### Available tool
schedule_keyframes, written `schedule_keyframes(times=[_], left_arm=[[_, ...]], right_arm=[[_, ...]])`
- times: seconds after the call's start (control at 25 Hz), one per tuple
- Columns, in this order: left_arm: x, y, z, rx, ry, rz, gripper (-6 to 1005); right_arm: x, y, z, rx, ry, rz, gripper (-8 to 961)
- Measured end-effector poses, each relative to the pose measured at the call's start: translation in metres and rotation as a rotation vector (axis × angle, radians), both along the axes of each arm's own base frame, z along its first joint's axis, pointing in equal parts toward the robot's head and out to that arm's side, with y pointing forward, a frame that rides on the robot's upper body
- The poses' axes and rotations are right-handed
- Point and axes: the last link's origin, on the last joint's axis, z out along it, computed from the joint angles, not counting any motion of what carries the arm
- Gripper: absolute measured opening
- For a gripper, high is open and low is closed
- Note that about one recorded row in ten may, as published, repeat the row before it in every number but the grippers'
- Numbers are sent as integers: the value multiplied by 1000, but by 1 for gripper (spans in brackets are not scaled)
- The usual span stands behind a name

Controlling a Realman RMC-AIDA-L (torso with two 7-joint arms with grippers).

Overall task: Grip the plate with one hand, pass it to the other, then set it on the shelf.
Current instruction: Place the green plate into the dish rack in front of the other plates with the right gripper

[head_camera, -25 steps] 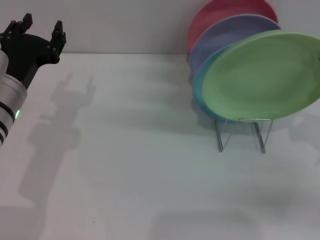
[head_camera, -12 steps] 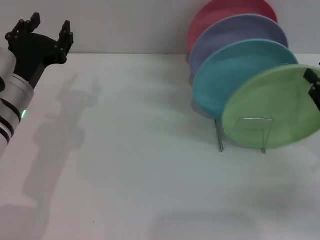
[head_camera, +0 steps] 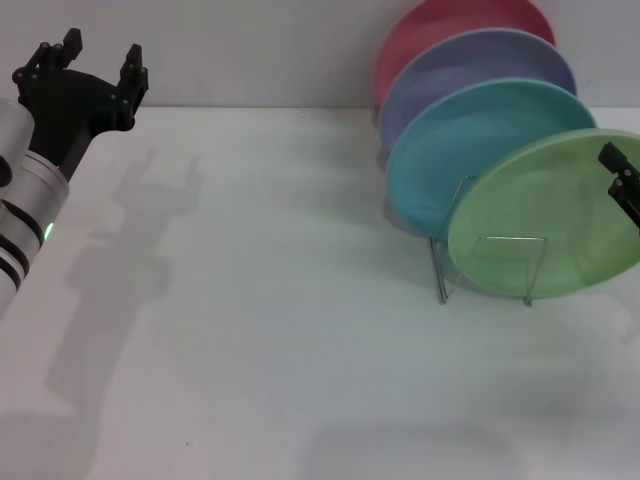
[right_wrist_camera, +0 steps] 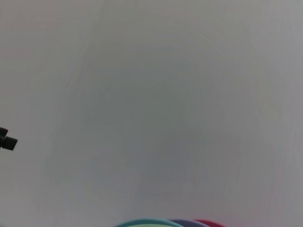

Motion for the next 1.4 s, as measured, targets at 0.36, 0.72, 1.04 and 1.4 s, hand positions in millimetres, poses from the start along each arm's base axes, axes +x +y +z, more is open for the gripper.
schedule_keyframes(times=[0.36, 0.72, 1.04, 1.4], left_arm=[[1, -2, 0, 1, -3, -5, 608], [0, -2, 0, 4, -1, -4, 608], [-1, -1, 1, 6, 0, 0, 608], [-2, 0, 2, 9, 1, 1, 607]], right_arm=[[-10, 14, -7, -38, 22, 28, 502], [-26, 28, -16, -95, 32, 74, 503], [-34, 29, -20, -129, 29, 112, 504], [-28, 19, -15, -115, 41, 117, 503]])
